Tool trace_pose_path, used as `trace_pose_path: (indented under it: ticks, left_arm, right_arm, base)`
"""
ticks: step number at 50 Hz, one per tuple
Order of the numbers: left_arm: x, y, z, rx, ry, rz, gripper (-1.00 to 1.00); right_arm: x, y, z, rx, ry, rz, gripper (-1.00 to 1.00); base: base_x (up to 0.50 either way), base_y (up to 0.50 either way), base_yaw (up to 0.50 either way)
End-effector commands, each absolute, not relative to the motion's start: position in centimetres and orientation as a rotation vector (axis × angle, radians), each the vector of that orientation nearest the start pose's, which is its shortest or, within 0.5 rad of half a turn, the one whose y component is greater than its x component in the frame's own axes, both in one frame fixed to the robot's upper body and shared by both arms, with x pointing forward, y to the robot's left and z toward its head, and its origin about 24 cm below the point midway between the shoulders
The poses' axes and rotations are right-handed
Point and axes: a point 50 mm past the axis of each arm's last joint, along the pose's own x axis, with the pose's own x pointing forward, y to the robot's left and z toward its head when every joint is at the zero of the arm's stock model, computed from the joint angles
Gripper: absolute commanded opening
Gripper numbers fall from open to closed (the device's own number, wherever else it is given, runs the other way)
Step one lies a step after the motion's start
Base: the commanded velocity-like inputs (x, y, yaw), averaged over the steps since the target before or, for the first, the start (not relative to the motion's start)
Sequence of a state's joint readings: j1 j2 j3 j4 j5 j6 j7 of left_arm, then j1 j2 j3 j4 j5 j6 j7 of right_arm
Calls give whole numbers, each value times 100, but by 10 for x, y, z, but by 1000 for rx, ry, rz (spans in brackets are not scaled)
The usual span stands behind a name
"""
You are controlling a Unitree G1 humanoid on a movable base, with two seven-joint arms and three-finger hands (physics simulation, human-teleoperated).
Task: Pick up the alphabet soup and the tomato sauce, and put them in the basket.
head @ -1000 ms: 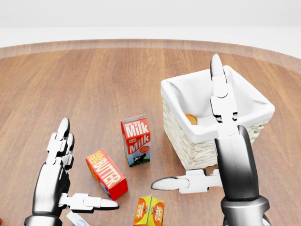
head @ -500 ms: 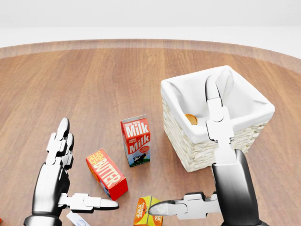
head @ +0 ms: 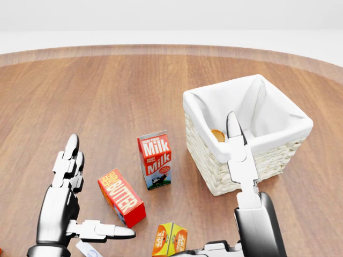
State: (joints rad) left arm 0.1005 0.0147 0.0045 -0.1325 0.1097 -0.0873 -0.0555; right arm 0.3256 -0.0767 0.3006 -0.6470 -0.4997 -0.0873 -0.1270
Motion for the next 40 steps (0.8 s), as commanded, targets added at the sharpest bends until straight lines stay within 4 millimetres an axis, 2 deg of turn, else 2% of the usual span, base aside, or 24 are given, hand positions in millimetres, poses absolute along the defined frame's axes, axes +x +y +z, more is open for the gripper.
trace_pose_path:
  ticks: [1, 2, 4, 6, 7, 8, 9, 10, 11, 13, 14, 23, 24, 25, 29, 30, 33, 40]
  left_arm:
    - [235, 155, 57, 128, -115, -31, 100]
    - [235, 155, 57, 128, -116, -30, 100]
    - [235, 155, 57, 128, -115, -30, 100]
    - [235, 155, 57, 128, -115, -30, 100]
    - [235, 155, 57, 128, -115, -30, 100]
    - [235, 155, 57, 128, -115, -30, 100]
    - [235, 155, 57, 128, -115, -31, 100]
    - [235, 155, 57, 128, -115, -30, 100]
    - [235, 155, 57, 128, -115, -30, 100]
    - [235, 155, 57, 128, -116, -30, 100]
    - [235, 155, 57, 128, -116, -31, 100]
    - [235, 155, 57, 128, -116, -30, 100]
    - [235, 155, 57, 128, -116, -30, 100]
    - [235, 155, 57, 128, -115, -30, 100]
    - [234, 155, 57, 131, -117, -31, 100]
    - [234, 155, 55, 131, -109, -30, 100]
    - [235, 155, 57, 131, -116, -30, 100]
    - [235, 155, 56, 130, -114, -29, 100]
  right_arm:
    - [167, -107, 126, -408, -462, 30, 100]
    - [167, -107, 118, -416, -428, 22, 100]
    - [165, -106, 119, -415, -434, 30, 100]
    - [164, -106, 112, -423, -404, 28, 100]
    - [161, -104, 124, -410, -452, 42, 100]
    - [162, -105, 115, -418, -418, 33, 100]
    - [159, -103, 127, -405, -466, 48, 100]
    - [160, -105, 115, -417, -418, 37, 100]
    - [158, -104, 120, -413, -437, 43, 100]
    - [159, -106, 110, -424, -396, 31, 100]
    - [157, -105, 114, -419, -412, 36, 100]
    - [150, -108, 108, -438, -377, 25, 100]
    - [148, -106, 115, -429, -405, 35, 100]
    - [148, -107, 108, -437, -380, 30, 100]
    - [146, -104, 108, -436, -381, 41, 100]
    - [147, -106, 100, -448, -353, 33, 100]
    - [146, -107, 92, -456, -323, 26, 100]
    - [145, -108, 87, -459, -296, 21, 100]
  base:
    - [0, 0, 0]
    - [0, 0, 0]
    - [0, 0, 0]
    - [0, 0, 0]
    - [0, 0, 0]
    - [0, 0, 0]
    - [0, 0, 0]
    - [0, 0, 0]
    - [0, 0, 0]
    - [0, 0, 0]
    - [0, 0, 0]
    - [0, 0, 0]
    - [0, 0, 0]
    - [0, 0, 0]
    - [0, 0, 0]
    - [0, 0, 0]
    - [0, 0, 0]
    - [0, 0, 0]
